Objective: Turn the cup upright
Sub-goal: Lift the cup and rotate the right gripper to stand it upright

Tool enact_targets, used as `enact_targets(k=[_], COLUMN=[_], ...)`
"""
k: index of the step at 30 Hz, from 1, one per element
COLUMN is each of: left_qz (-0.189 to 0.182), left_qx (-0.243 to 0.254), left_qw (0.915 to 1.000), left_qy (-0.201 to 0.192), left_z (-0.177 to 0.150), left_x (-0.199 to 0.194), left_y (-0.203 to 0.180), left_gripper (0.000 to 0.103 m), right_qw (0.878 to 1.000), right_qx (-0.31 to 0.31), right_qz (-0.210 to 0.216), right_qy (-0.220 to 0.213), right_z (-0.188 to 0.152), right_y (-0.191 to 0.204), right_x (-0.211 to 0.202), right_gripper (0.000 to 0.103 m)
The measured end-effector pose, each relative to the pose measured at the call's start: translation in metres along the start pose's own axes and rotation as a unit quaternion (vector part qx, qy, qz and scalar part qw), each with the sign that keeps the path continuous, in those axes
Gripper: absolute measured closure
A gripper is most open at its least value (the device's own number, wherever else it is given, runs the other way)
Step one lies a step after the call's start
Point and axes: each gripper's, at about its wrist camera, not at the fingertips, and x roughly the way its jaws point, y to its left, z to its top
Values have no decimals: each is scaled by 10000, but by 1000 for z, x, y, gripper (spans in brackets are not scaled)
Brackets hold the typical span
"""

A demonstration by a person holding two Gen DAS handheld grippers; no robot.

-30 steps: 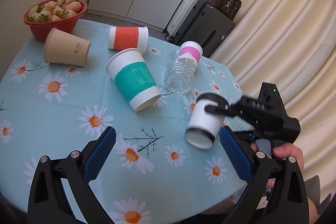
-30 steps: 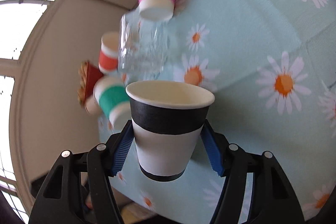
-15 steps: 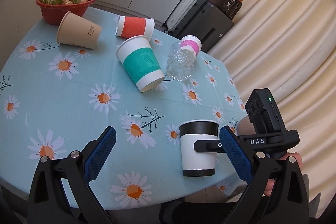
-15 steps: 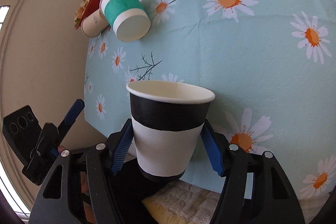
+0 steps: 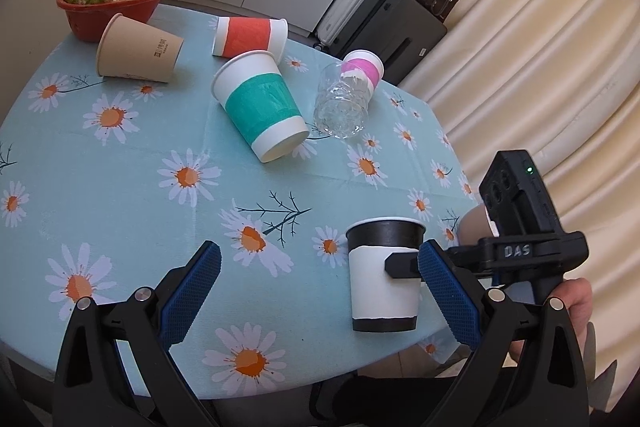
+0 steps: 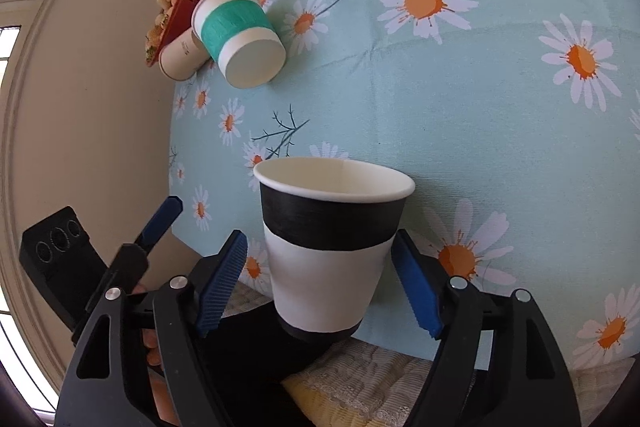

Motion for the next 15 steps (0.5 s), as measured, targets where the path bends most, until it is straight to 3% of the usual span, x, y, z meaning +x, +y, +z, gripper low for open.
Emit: enact_targets(k=[7,15], left_qz=[34,-154], left_qx=[48,-356], left_qw=[9999,9959], left_qy=[112,817], left_z=[0,4], left_x=[6,35], left_y=[-11,-21], left_gripper=[7,7], right_qw=[9992,9955], right_qx=[117,97], right_qz=[275,509], right_qy=[-281,-790], right_z=[-8,-44], right_y=[-2,-9], right_x=[-27,-69], right_gripper=[29,29])
